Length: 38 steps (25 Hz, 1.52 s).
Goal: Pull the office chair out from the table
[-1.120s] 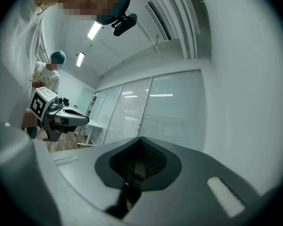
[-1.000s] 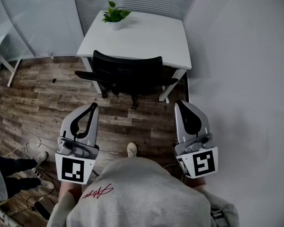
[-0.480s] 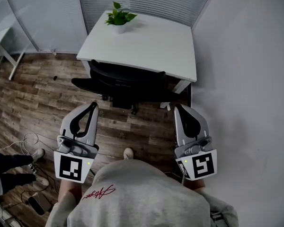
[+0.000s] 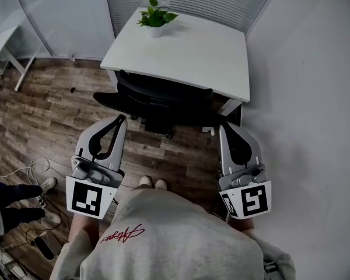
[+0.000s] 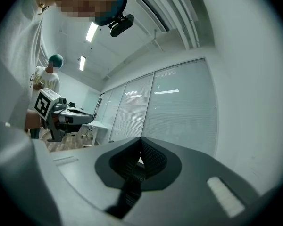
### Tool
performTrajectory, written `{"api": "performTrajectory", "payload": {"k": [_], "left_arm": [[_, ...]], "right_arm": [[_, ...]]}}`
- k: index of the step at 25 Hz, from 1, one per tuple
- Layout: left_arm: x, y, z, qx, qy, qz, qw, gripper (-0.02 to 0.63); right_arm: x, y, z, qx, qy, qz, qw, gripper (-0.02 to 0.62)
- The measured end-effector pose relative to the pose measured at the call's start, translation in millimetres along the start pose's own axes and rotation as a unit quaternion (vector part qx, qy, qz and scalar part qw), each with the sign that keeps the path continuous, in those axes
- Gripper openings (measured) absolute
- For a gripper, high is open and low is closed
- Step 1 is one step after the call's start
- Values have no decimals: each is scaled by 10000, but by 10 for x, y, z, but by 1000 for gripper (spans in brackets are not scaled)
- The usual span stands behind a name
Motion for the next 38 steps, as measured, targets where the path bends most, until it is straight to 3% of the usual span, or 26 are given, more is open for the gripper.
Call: {"api": "performTrajectory", "payload": {"k": [5, 15, 19, 27, 32, 38], "left_arm": [[-41, 28, -62, -213, 61, -17, 9998, -5], [-143, 336, -24, -212, 26, 108, 9997, -5], [-251, 440, -8, -202, 89, 160, 9996, 11], [-604, 574, 27, -153, 457, 257, 9985, 16], [-729, 625, 30, -259, 650, 161, 9974, 39], [-870, 674, 10, -456, 777, 95, 9959, 110]], "right_arm": [[35, -5, -29, -69, 32, -101, 9999, -2], [0, 76, -177, -92, 28, -47, 9999, -1], [-191, 116, -261, -64, 269, 259, 9993, -1], [-438, 155, -389, -33, 561, 58, 9984, 1], [-474, 168, -425, 104, 525, 89, 9985, 41], [-607, 236, -497, 377, 700, 368, 9962, 80]]}}
Point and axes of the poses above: the fingertips, and each gripper's own axes: z backward along the fingers, y to its left, x out of its top, the point moved 3 cm from there along z, backward along the fingers, and after that the axes turned 5 degrees about -x, right-handed, at the moved point
